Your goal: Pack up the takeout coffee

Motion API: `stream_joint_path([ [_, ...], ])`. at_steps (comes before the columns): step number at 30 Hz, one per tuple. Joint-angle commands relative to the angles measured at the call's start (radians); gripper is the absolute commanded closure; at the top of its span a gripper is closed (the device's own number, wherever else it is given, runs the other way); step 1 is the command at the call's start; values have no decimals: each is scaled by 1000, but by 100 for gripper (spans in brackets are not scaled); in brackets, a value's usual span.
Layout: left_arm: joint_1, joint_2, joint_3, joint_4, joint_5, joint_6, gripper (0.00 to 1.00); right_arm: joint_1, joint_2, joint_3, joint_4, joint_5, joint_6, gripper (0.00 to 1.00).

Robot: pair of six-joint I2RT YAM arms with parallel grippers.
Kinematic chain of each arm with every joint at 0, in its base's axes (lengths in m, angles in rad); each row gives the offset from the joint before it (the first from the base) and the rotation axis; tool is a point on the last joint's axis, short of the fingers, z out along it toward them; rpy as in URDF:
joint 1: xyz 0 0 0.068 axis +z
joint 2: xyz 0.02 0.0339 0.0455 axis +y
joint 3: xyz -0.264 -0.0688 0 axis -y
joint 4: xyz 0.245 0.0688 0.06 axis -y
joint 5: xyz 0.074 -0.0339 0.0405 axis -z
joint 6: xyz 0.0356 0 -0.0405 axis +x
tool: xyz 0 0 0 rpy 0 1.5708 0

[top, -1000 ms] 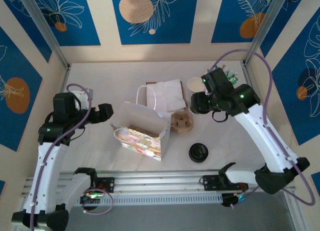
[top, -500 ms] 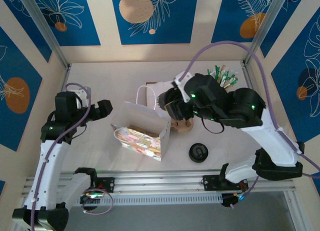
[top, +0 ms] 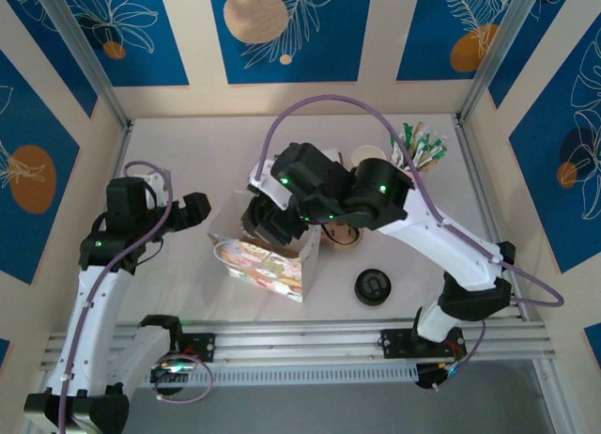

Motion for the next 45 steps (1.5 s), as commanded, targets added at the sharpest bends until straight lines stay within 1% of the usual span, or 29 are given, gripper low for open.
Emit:
stream_joint_path([
  [1, -5, -5, -23, -9, -30, 31, 9, -10, 27, 24, -10, -102, -84, 36],
  [11, -5, -8, -56, -6, -40, 59, 9, -78, 130, 37, -51, -149, -178, 36],
  [17, -5, -9, -82, 1, -41, 65, 10, -100, 194, 81, -79, -148, -209, 37],
  [22, -5, -5, -111, 13, -65, 77, 10, -115, 230, 80, -97, -128, -222, 37],
  [37, -5, 51, -155, 55, -61, 81, 10, -116, 290, 31, -114, -108, -237, 40],
  [41, -5, 58, -170, 68, -57, 75, 10, -116, 304, 8, -101, -82, -243, 40],
  [45, -5, 60, -191, 84, -44, 66, 10, -114, 321, 7, -102, -104, -241, 41],
])
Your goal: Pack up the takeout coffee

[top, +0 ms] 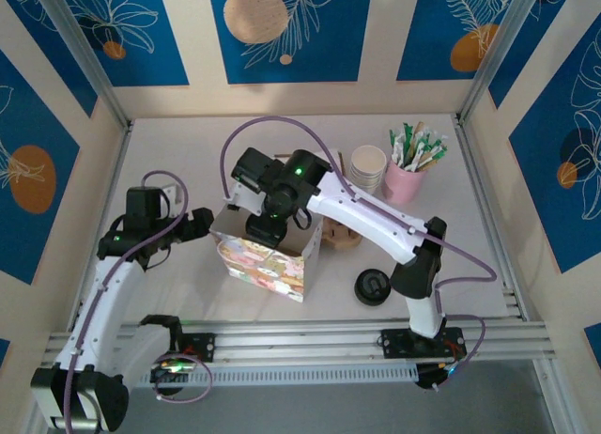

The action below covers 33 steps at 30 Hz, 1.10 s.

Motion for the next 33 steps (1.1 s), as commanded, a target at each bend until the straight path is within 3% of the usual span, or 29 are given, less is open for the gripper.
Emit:
stream_joint_path([
  [1, -5, 5, -23, 24, 9, 5, 10, 4, 17, -11, -15, -18, -17, 41],
  [29, -5, 94, -28, 7, 47, -32, 13, 27, 64, -116, 52, -76, -15, 44],
  [33, -6, 109, -33, -6, 25, -88, 24, 27, 64, -131, 89, -87, -16, 44],
])
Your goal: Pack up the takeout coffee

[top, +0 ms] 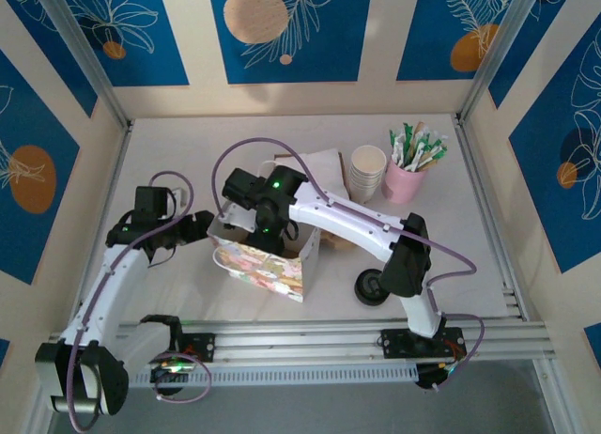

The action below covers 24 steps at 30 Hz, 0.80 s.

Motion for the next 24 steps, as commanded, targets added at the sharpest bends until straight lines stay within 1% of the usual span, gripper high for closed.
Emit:
stream_joint_path([
  [1, -6, 12, -18, -19, 1, -63, 29, 6, 4, -20, 39, -38, -12, 44],
  [3, -7, 14, -31, -8, 13, -98, 33, 6, 2, -31, 57, -45, -11, 44],
  [4, -9, 12, -40, 0, 19, -112, 37, 6, 1, -37, 67, -47, -10, 44],
  [8, -32, 8, -53, 1, -15, -149, 39, 8, 0, -43, 94, -59, -9, 44],
  [10, -44, 7, -60, 2, -29, -164, 42, 9, -5, -53, 111, -62, -13, 44],
  [13, -51, -2, -84, 22, -33, -203, 44, 9, -7, -64, 127, -69, -16, 44],
  [18, -57, -26, -180, 109, -32, -276, 46, 10, -13, -88, 166, -81, -10, 44],
  [24, -63, 17, -235, 175, -20, -293, 46, 10, -15, -109, 199, -97, -5, 44],
])
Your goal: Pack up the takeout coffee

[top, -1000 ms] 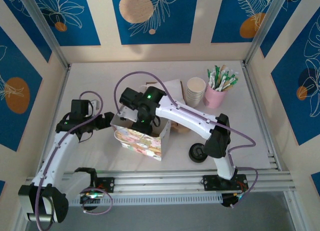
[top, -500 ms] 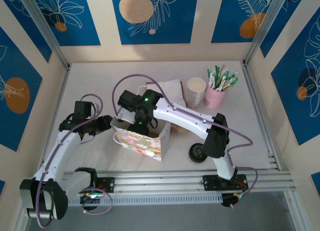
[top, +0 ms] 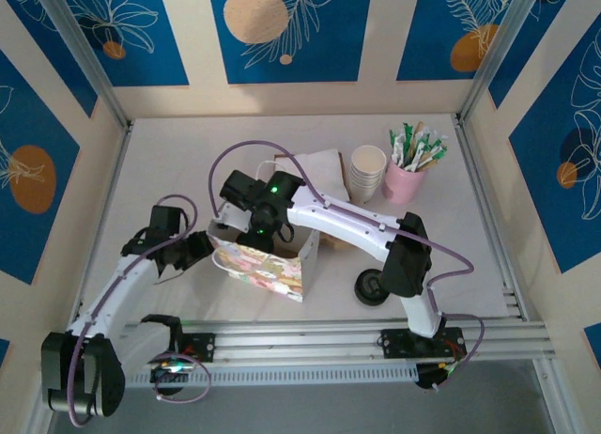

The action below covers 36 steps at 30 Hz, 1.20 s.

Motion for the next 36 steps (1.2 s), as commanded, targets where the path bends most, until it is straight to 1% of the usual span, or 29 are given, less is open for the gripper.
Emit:
stream_joint_path([
  [1, -16, 30, -22, 68, 5, -32, 46, 10, -9, -31, 37, -57, -2, 44],
  [8, -30, 83, -63, 147, 42, -45, 47, 11, 7, -96, 38, -39, 6, 44],
  [16, -40, 101, -73, 166, 45, -53, 47, 12, 17, -151, 26, -22, 12, 44],
  [25, -41, 98, -71, 155, 33, -48, 47, 2, -41, -93, 58, -34, 25, 44],
  [29, -42, 96, -72, 151, 32, -45, 47, 2, -81, -99, 109, -50, 33, 44],
  [36, -43, 103, -76, 158, 39, -48, 47, 15, -79, -93, 127, -26, 40, 45],
])
